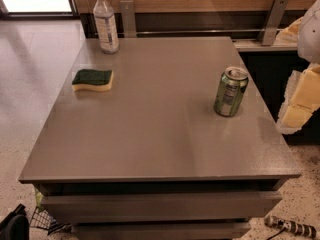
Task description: Move green can near sponge
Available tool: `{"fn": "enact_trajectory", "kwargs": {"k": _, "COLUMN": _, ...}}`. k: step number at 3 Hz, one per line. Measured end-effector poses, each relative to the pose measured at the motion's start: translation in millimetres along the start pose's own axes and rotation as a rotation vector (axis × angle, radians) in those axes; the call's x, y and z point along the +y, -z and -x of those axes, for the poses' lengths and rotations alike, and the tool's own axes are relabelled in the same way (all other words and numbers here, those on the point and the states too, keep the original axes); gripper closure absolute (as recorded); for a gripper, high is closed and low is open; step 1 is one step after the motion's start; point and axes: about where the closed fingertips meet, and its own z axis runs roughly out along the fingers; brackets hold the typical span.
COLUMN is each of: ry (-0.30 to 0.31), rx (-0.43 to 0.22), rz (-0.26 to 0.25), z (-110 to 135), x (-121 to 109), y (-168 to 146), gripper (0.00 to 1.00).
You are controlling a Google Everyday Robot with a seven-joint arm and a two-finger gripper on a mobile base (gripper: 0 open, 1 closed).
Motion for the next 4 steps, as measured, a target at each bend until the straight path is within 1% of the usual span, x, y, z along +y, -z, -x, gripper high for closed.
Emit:
{"fn": "enact_trajectory", "kwargs": {"k": 1, "ry": 0.0, "rx": -0.001, "rz": -0.002, "z": 0, "x": 0, "y": 0, "gripper": 0.0}}
{"fn": "enact_trajectory", "kwargs": {"k": 2, "ry": -0.034, "rx": -0.077, "rz": -0.028, "z": -6, "x": -11, "y": -6, "gripper": 0.0}}
{"fn": "enact_trajectory", "kwargs": {"k": 3, "ry": -0.085, "rx": -0.222, "rz": -0.085, "z": -18, "x": -28, "y": -20, "gripper": 0.0}}
{"fn": "enact_trajectory", "kwargs": {"k": 4, "ry": -0.117, "rx": -0.365, "rz": -0.125, "z": -27, "x": -44, "y": -33, "gripper": 0.0}}
